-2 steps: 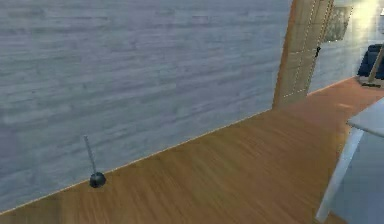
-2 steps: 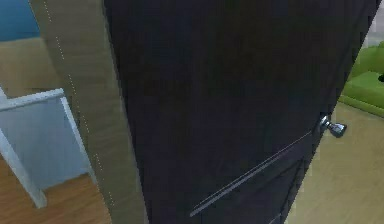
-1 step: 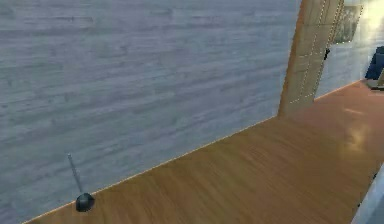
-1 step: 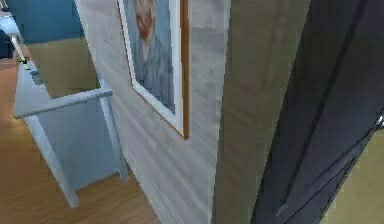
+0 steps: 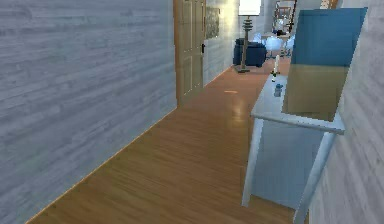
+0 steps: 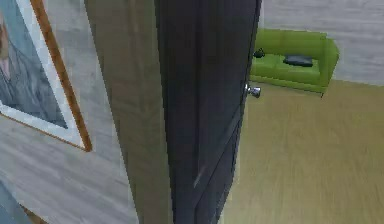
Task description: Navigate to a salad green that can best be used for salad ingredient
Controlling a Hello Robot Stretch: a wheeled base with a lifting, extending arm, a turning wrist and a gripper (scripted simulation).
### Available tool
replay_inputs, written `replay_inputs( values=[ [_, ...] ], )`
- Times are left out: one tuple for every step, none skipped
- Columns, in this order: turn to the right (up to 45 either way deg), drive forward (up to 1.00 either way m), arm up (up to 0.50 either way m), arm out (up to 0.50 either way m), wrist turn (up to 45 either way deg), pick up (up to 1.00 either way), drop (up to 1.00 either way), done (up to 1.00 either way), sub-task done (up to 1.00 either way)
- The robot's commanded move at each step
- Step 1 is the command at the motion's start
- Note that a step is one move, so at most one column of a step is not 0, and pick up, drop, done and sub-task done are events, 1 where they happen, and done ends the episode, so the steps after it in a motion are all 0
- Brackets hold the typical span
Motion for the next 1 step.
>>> replay_inputs(
  values=[
    [0.0,1.0,0.0,0.0,0.0,0.0,0.0,0.0,0.0]
  ],
)
